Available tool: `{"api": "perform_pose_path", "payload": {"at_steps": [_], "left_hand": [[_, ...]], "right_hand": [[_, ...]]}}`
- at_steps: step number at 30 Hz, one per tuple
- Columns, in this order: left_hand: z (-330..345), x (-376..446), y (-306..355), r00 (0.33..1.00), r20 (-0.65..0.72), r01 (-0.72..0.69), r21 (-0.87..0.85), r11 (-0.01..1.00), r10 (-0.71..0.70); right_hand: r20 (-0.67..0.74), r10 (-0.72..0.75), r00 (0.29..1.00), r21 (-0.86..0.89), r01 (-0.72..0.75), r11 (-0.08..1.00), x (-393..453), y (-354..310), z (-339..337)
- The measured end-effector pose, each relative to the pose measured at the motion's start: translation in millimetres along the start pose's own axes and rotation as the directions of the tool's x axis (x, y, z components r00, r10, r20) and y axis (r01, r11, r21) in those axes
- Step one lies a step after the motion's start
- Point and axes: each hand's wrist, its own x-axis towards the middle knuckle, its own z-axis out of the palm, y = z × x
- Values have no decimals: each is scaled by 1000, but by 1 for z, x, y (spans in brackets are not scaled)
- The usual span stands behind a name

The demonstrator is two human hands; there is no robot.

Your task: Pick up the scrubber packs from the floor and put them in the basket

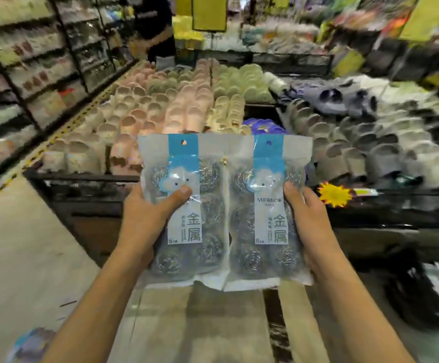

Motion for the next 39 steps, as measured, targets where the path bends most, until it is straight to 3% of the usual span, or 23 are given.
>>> {"api": "perform_pose_path", "payload": {"at_steps": [4, 7, 11, 15, 19, 28, 32, 39], "left_hand": [[158, -14, -18, 959, 279, 43, 9, 999, -44], [265, -36, -29, 875, 477, 76, 22, 997, -77], [388, -77, -47, 707, 697, 123, 41, 992, -116], [490, -121, -69, 500, 849, 186, 88, 979, -171], [577, -154, -87, 339, 921, 211, 122, 970, -190], [762, -202, -104, 68, 985, 177, 147, 973, -161], [832, -241, -116, -9, 987, 144, 163, 976, -163], [950, -328, -140, -97, 974, 119, 216, 969, -205]], "right_hand": [[-259, 14, 966, 44, -3, 999, -6, 2, -155], [-472, 9, 881, 45, 13, 999, -28, -1, -250], [-714, 36, 699, 35, -16, 999, -68, 5, -349], [-849, 84, 522, 79, -32, 996, -105, 11, -423], [-916, 109, 385, 92, -63, 994, -113, 10, -481], [-985, 119, 129, 114, -43, 993, -91, 16, -608], [-992, 126, 22, 126, -20, 992, -96, 21, -663], [-986, 165, -40, 165, -6, 986, -111, 34, -788]]}}
